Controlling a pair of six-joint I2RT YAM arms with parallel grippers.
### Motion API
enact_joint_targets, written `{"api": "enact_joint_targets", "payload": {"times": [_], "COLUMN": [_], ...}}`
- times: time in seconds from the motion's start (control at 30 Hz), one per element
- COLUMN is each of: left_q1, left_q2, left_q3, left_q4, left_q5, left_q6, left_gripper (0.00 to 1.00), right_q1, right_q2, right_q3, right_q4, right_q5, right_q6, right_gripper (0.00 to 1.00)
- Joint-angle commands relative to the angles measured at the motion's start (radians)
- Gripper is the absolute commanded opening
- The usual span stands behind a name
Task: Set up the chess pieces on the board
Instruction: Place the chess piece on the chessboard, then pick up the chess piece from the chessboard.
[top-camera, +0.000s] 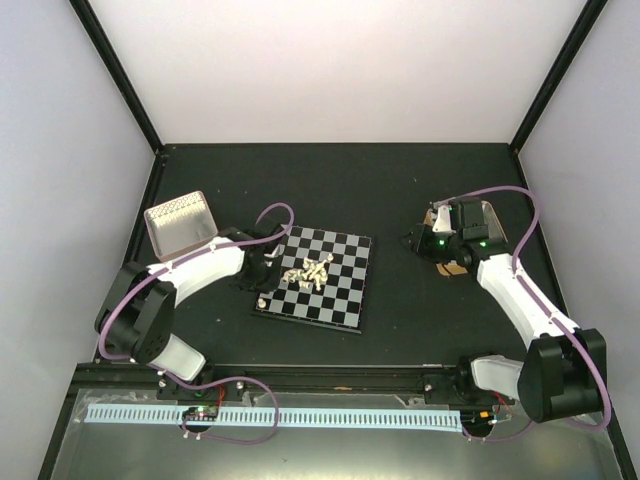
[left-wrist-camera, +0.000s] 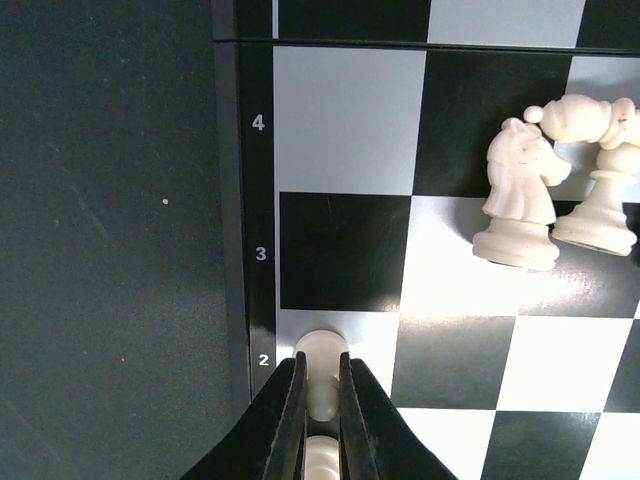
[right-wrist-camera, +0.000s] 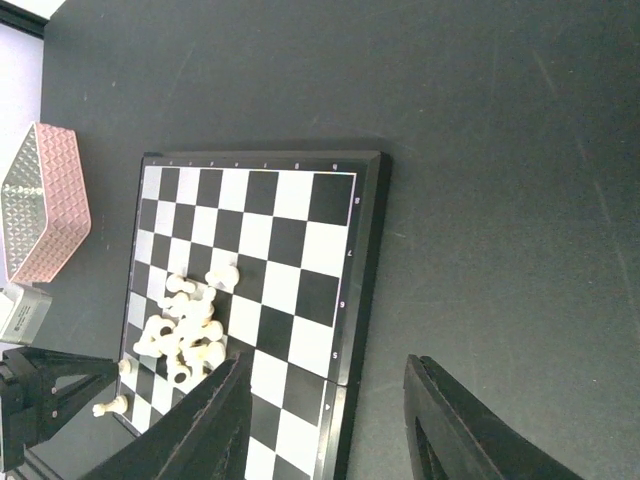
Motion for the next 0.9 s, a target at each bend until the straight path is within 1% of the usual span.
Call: {"api": "enact_joint_targets", "payload": {"times": [0.0, 0.27, 0.33, 0.43, 0.63, 0.73, 0.87], "left_q1": [-0.005, -0.005, -0.005, -0.004, -0.005, -0.005, -0.004], "left_q2": [-0.033, -0.032, -0.029, -0.031, -0.08, -0.123, -0.21], "left_q3": [-0.009, -0.019, -0.02, -0.003, 0.034, 0.041, 0.02], "left_q4": [-0.016, -0.009, -0.005, -0.007, 0.002, 0.031, 0.114], "left_q5": [0.022, 0.031, 0.029, 0.024, -0.003, -0.009, 0.044], "left_q6": [0.002, 0.0, -0.002, -0.004, -0.013, -0.022, -0.043], "left_gripper": [0.1, 0.11, 0.14, 0.22, 0.4, 0.43, 0.47], "right_q1": [0.021, 0.043, 0.055, 0.089, 0.209, 0.298, 0.433], "right_q2": [0.008, 0.021, 0.027, 0.045, 0.057, 0.084, 0.166], "right_q3": [0.0, 0.003, 0.016, 0.048, 0.087, 0.103, 0.143], "right_q4": [0.022, 0.027, 0.009, -0.026, -0.046, -0.035, -0.02], "right_q5": [-0.015, 0.0, 0.009, 0.043, 0.124, 0.19, 0.287], "right_q6": [-0.012, -0.003, -0.018, -0.053, -0.05, -0.029, -0.003], "right_gripper": [0.42, 0.42, 0.43, 0.46, 0.53, 0.56, 0.57]}}
